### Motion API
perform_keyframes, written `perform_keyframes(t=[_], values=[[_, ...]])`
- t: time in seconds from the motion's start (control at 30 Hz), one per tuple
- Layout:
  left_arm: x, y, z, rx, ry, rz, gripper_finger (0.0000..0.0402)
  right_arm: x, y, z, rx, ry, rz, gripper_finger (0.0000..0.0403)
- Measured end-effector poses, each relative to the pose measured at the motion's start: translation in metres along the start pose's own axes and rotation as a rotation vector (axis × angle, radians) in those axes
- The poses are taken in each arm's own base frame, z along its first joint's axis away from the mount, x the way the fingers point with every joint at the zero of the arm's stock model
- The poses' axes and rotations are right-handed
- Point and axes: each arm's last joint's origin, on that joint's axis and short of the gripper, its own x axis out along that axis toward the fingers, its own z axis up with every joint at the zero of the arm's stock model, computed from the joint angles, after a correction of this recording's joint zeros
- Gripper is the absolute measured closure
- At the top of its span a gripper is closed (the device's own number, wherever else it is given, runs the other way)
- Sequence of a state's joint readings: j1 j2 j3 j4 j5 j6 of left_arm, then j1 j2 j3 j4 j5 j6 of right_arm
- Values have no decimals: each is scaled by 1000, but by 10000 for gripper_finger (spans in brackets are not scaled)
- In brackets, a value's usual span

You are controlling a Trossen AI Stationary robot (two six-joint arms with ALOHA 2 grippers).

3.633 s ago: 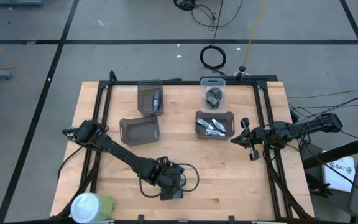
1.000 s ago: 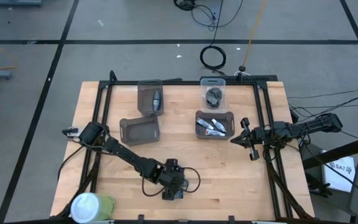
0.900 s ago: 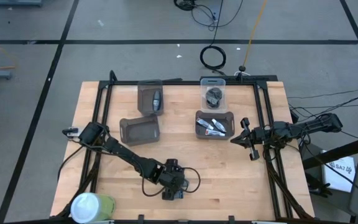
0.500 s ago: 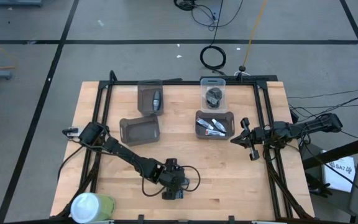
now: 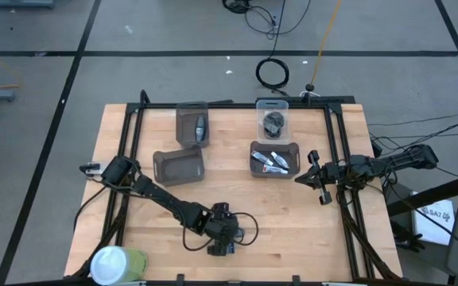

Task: Pick & Place Travel size toiletries
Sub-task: Put the gray deodorant into the top black bin

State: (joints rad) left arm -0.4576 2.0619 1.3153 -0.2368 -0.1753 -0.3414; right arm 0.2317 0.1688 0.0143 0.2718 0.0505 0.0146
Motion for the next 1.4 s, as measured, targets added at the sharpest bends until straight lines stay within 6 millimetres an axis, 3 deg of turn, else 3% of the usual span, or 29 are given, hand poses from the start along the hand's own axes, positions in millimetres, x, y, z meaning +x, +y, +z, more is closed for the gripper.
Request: perform_keyframes(t=[0.2, 0.33, 0.67, 0.8, 0.97, 1.07, 1.23, 1.4], values=[[-4, 1, 2, 2, -2, 0, 184, 0, 0, 0, 0, 0, 0, 403], [-20, 3, 10, -3, -16, -13, 203, 0, 0, 0, 0, 0, -1, 403], [-111, 12, 41, 8, -217, 7, 203, 0, 0, 0, 0, 2, 0, 403], [-152, 22, 41, 0, -258, 86, 195, 0, 0, 0, 0, 2, 0, 403], [-187, 36, 29, 4, -287, 208, 205, 0, 0, 0, 0, 1, 0, 403], [-197, 44, 17, -5, -326, 265, 205, 0, 0, 0, 0, 2, 0, 403], [-191, 59, -19, -59, -421, 330, 205, 0, 0, 0, 0, 2, 0, 403], [-173, 81, -69, -184, -538, 375, 205, 0, 0, 0, 0, 2, 0, 403]])
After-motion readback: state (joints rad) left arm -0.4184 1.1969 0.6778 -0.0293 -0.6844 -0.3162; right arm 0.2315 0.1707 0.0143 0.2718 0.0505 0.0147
